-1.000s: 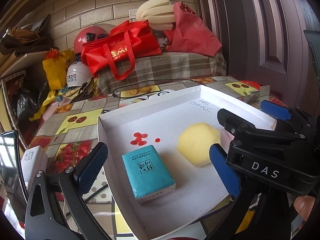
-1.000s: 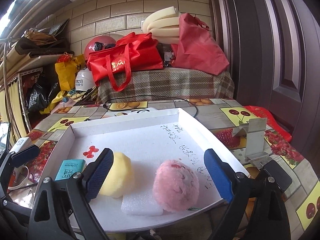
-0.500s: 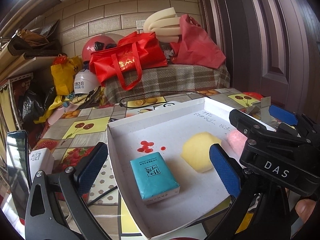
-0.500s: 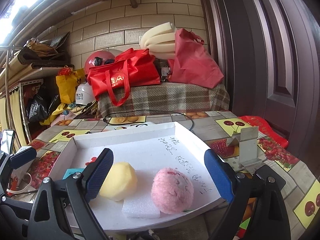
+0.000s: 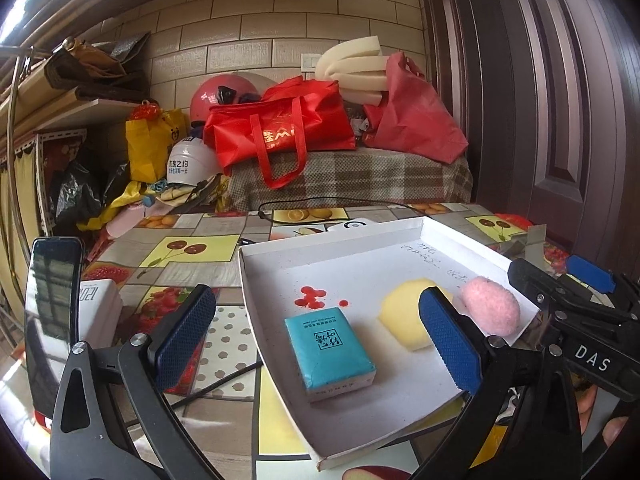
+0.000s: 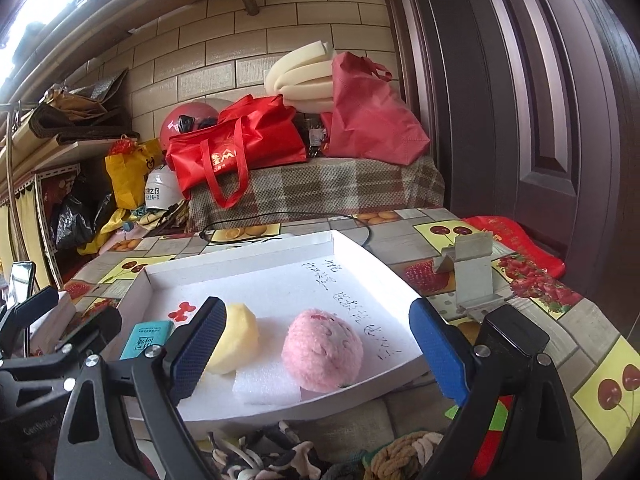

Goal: Organize soft objects
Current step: 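Carry the yellow sponge and pink plush into the white tray and open both tools, then move both open tools back to the items on the table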

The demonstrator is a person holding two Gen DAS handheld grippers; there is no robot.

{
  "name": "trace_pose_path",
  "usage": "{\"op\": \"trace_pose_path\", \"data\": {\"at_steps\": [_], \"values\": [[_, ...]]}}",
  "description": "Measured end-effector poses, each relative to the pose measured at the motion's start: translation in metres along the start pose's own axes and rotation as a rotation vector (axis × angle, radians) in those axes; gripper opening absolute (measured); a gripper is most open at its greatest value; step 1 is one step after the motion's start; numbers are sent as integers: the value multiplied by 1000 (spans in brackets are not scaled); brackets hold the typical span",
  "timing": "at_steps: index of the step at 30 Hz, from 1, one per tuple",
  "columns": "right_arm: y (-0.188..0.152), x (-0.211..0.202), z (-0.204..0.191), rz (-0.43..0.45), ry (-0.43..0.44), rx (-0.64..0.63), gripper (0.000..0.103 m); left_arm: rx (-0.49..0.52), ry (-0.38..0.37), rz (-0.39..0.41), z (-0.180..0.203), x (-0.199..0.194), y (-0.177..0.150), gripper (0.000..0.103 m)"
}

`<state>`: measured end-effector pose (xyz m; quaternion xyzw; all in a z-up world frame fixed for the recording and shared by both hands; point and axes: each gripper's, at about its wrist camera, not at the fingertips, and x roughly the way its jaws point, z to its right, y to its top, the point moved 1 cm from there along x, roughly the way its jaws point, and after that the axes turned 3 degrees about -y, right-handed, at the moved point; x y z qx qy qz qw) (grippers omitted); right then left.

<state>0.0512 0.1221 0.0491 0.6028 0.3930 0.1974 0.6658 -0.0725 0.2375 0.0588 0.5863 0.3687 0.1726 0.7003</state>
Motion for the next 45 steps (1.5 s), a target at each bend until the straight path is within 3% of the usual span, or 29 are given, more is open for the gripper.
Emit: {"op": "trace_pose_path", "data": {"at_steps": [5,14,24,37,45], "values": [[-3,-11,-6,16,-5,-49,93,13,-10,7,2,-9,-3,103],[-7,-19,16,-14,-34,14,94,9,-37,-15,-3,-21,-9,103],[-15,-42,40,-41,-34,39,94,50,-146,-64,-4,-52,-22,103],[-36,-47,108,-246,-72,192,94,165,-343,-173,9,-74,-40,103],[-56,-51,135,-395,-34,242,94,241,-442,-269,24,-70,-49,102]]}}
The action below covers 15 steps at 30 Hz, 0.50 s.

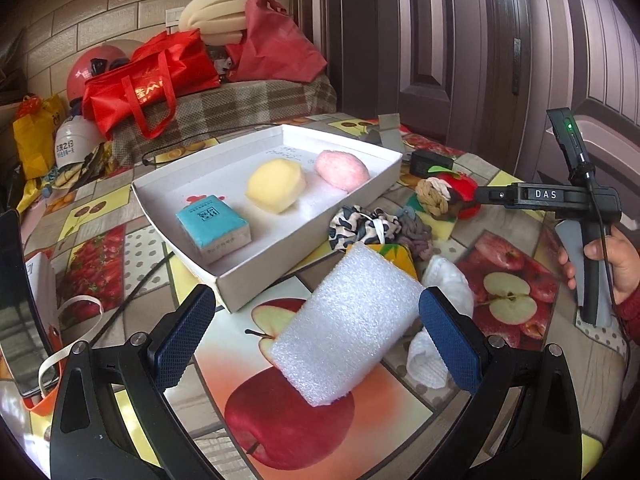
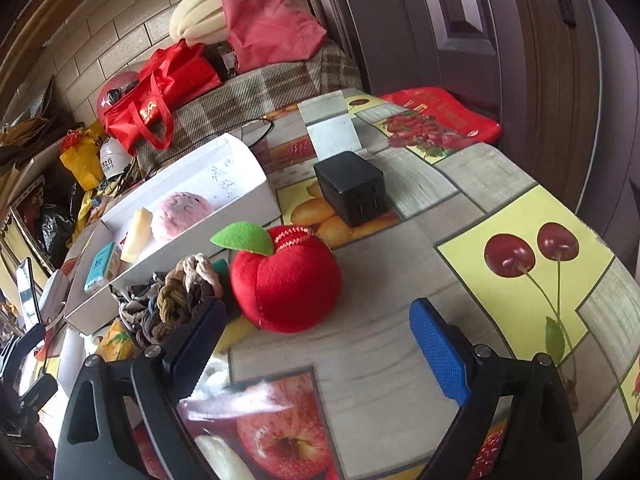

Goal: Organize soft objects
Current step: 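Move both open tools back to the items on the table, then grasp the white foam roll with the left tool while the right tool grasps the red apple plush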

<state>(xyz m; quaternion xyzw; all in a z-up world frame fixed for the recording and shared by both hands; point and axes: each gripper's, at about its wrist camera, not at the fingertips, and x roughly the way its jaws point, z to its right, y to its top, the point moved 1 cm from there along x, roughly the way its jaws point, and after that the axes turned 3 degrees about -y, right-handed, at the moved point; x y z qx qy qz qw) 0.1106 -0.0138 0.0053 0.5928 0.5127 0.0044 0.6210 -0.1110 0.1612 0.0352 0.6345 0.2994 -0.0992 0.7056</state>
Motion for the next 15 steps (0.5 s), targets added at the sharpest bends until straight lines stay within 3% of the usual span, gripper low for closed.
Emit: {"op": "trace_pose_path", "data": {"at_steps": [5,12,15], "values": [[-5,-11,5,18,19,6,94,11,-31,-34,3,4,-2,102],[14,3,-8,49,31,-50,94,23,-57,-122,7,20,-3,102],[20,12,-17,51,44,-78,94,19,-62,-151,6,25,-4,96]]}}
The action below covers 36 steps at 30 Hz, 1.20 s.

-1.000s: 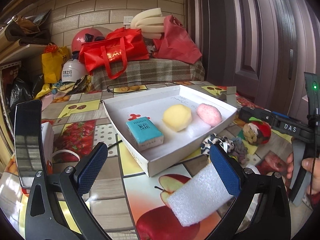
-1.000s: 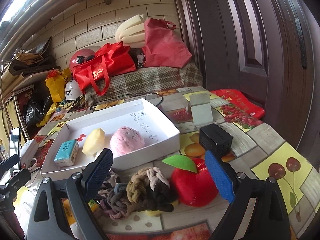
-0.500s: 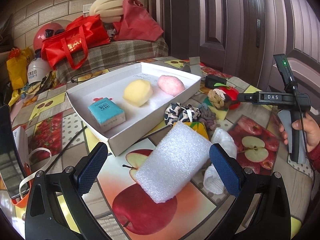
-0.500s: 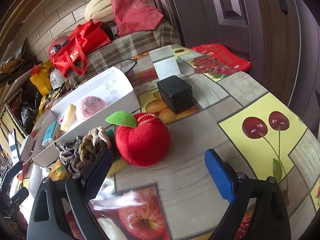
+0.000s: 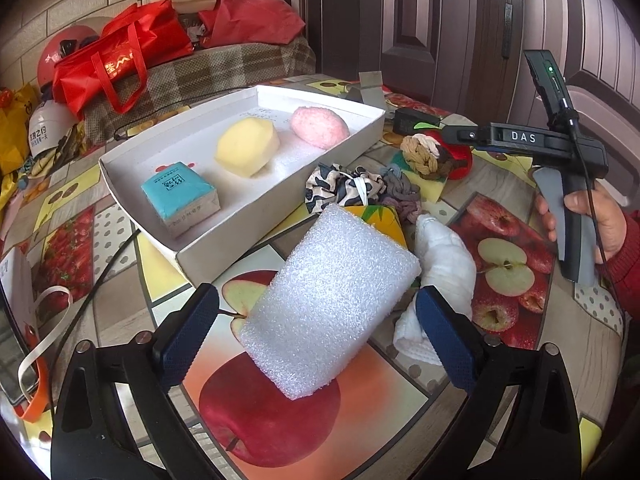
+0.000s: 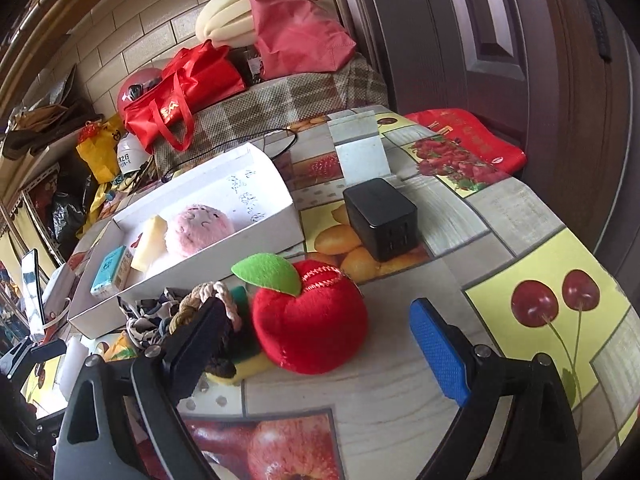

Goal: Organize soft objects
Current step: 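Grasp the white foam roll with the left tool while the right tool grasps the red apple plush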

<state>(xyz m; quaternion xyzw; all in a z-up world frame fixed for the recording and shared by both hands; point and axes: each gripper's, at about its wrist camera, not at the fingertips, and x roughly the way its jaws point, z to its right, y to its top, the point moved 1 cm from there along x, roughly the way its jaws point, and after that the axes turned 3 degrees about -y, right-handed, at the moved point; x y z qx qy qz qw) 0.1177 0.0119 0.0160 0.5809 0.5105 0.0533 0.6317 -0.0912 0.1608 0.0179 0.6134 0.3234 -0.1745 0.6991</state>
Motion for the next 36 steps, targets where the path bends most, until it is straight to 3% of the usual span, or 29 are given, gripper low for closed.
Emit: {"op": "trace_pose_path", "data": {"at_steps": [4,13,14,15,16,19,22,23,24,29,36], "values": [[4,19,-2,-52,15,23,93,-12,-26,-53,-3,10,-1,77],[2,28,8,-110,64,88,91,-35,-58,-73,-5,13,-2,59],[2,28,8,-110,75,92,87,-42,-65,-70,-6,13,-1,57],[2,27,8,-106,87,91,73,-46,-67,-67,-7,13,-1,56],[2,25,7,-101,84,84,66,-46,-69,-66,-7,13,0,53],[1,25,0,-104,86,54,62,-37,-62,-69,-5,13,1,38],[2,23,0,-95,89,54,60,-27,-61,-60,-3,11,0,34],[2,22,2,-91,91,61,59,-26,-62,-56,-3,10,0,22],[2,21,4,-83,89,72,59,-26,-58,-52,-3,9,0,18],[2,7,12,-5,55,117,59,-33,-50,-9,-6,2,0,18],[-6,-24,-10,104,56,14,59,-15,-1,99,-3,-19,-2,18]]}}
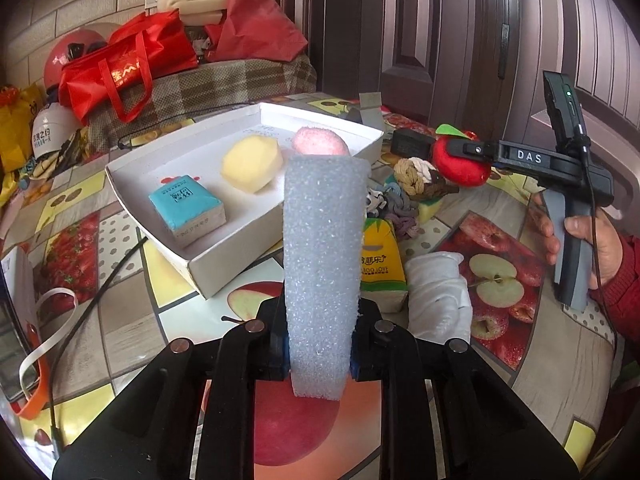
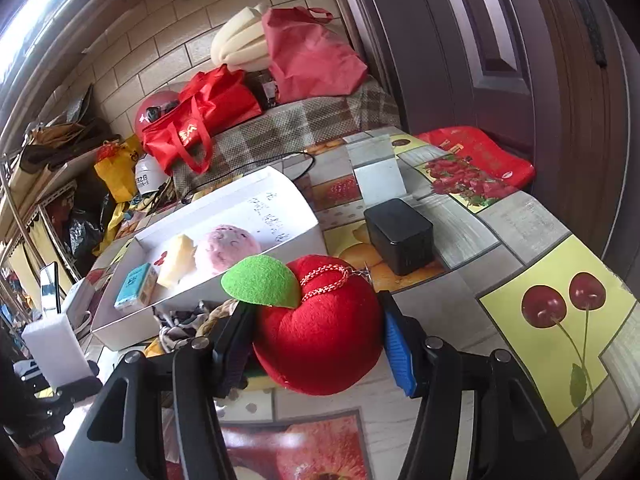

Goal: Organize soft objects
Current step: 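Grasp the white foam roll with the left tool while the right tool grasps the red apple plush, then carry the foam roll and apple plush into the white tray and open both tools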

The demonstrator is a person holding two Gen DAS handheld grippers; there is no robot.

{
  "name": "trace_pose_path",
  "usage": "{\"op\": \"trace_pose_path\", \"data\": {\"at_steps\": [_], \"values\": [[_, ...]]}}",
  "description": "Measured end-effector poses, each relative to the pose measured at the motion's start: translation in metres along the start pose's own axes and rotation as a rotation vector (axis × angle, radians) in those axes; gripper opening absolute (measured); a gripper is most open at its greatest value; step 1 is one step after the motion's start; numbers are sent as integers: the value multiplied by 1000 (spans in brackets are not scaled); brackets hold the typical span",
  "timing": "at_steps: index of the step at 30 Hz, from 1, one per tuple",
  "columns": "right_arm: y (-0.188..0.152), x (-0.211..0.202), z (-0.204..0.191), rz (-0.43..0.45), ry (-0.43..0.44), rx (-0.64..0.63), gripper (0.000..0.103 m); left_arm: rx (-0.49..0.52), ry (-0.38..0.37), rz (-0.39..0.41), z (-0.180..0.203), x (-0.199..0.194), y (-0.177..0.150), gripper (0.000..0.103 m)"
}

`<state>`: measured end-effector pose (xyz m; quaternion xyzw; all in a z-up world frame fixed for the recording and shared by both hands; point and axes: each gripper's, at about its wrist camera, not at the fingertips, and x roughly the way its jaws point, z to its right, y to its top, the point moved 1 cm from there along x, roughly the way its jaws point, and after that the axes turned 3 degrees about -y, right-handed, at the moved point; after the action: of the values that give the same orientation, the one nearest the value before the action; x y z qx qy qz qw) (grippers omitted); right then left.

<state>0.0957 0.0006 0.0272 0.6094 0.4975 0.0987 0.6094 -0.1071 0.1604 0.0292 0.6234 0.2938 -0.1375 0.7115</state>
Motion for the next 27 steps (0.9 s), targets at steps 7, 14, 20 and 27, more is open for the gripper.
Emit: {"op": "trace_pose_path", "data": {"at_steps": [7,14,20,27], "values": [[-16,-35,-28,111,0,-107,59,-17,129,94,0,-18,-1,19],[-27,-50,-53,146,30,-163,59,-102,205,122,20,-26,-6,19],[-32,-54,-65,139,59,-151,59,-181,343,179,40,-37,-11,19],[-37,-48,-84,134,39,-243,59,-259,375,195,44,-25,-3,19]]}}
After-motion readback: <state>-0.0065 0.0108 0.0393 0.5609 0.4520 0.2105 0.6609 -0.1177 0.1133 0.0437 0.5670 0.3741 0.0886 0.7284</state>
